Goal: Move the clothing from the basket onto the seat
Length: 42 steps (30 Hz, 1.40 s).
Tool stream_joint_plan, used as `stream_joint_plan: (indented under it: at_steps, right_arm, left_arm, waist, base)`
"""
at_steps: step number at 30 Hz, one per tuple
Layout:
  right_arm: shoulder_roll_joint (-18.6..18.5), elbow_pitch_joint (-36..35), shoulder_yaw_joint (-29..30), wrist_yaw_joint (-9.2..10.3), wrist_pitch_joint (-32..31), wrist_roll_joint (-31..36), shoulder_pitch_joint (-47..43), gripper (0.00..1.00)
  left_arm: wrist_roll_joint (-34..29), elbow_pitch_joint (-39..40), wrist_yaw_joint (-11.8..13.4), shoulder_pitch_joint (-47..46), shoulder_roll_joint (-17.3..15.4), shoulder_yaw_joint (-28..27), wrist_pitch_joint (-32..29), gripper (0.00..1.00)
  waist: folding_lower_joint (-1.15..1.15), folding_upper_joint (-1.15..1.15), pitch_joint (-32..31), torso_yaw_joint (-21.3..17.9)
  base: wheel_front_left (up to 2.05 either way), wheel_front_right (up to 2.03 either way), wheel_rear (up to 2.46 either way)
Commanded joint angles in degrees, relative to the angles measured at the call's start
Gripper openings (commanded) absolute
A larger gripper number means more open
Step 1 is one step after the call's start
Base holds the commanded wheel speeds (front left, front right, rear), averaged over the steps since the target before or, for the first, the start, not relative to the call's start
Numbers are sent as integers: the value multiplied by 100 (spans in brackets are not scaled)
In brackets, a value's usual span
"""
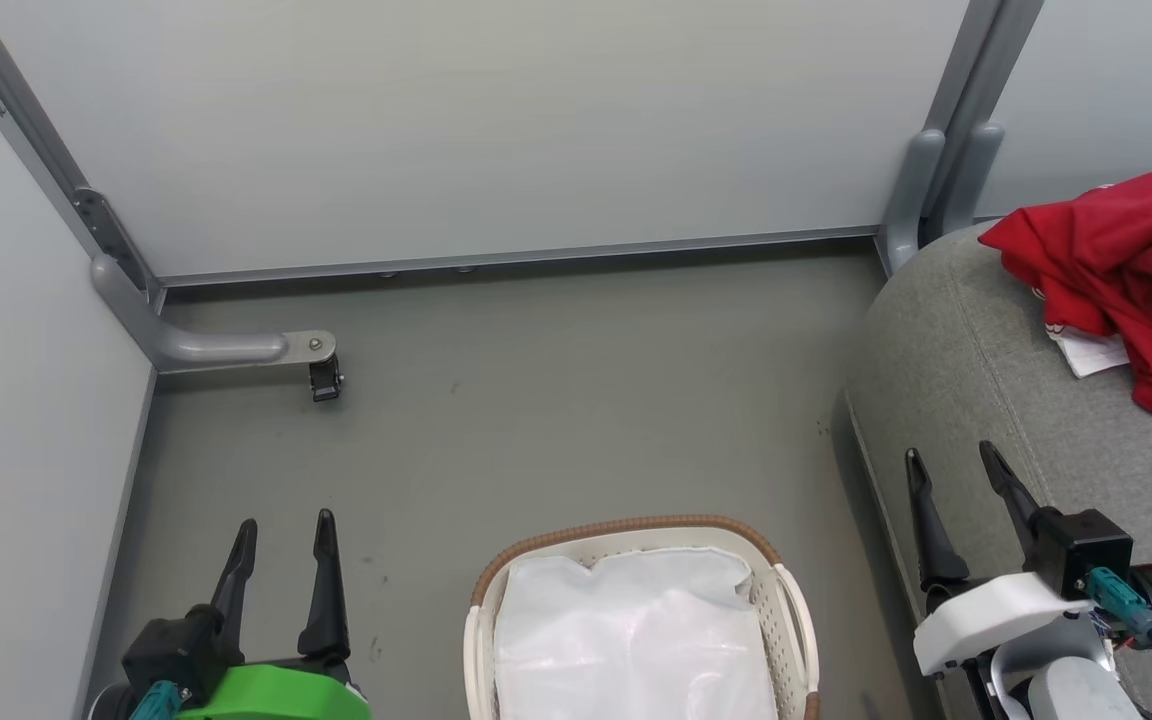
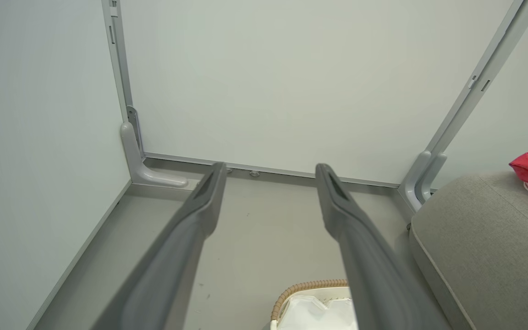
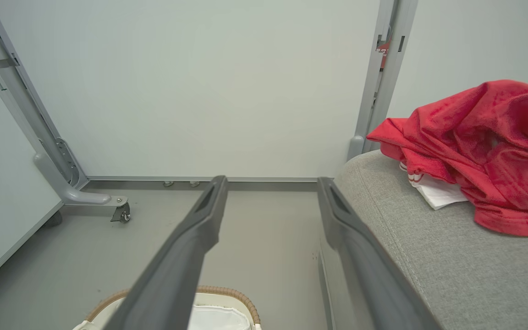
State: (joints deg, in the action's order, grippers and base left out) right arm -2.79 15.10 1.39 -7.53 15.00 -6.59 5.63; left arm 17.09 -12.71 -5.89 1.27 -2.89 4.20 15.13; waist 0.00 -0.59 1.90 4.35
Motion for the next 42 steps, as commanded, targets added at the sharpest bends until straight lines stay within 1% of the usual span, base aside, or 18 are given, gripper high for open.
stream_joint_plan:
  at_steps: [1, 16, 21, 22, 25, 42]
  right_arm:
    - [-22, 16, 9, 8, 27, -40, -109, 100]
    - [-21, 31, -26, 8, 27, -105, -160, 100]
    - [-21, 48, -28, 8, 27, -107, -149, 100]
    - [4, 50, -32, 0, -1, -94, -124, 0]
    - [42, 202, -27, 0, -15, -106, -179, 0]
    - [27, 131, 99, 1, -489, -1956, -113, 0]
  left_arm:
    - [15, 24, 9, 112, -1, -4, 1, 100]
    - [39, -12, 44, 149, -1, 23, 1, 100]
    - [81, -11, 22, 151, -1, 54, 1, 100]
    - [61, -44, 30, 89, 3, 55, 0, 0]
    - [72, -199, 30, 102, 8, 77, -4, 0]
    - [1735, -184, -12, -100, -26, -137, -444, 0]
  waist:
    - [0, 59, -52, -14]
    - [0, 59, -116, -19]
    - [0, 59, -120, -5]
    - [0, 0, -120, -5]
    - [0, 0, -120, -5]
    - [0, 8, -127, -62]
  base:
    - [0, 0, 0]
    - [0, 0, 0]
    - [0, 0, 0]
    - [0, 0, 0]
    - [0, 0, 0]
    - [0, 0, 0]
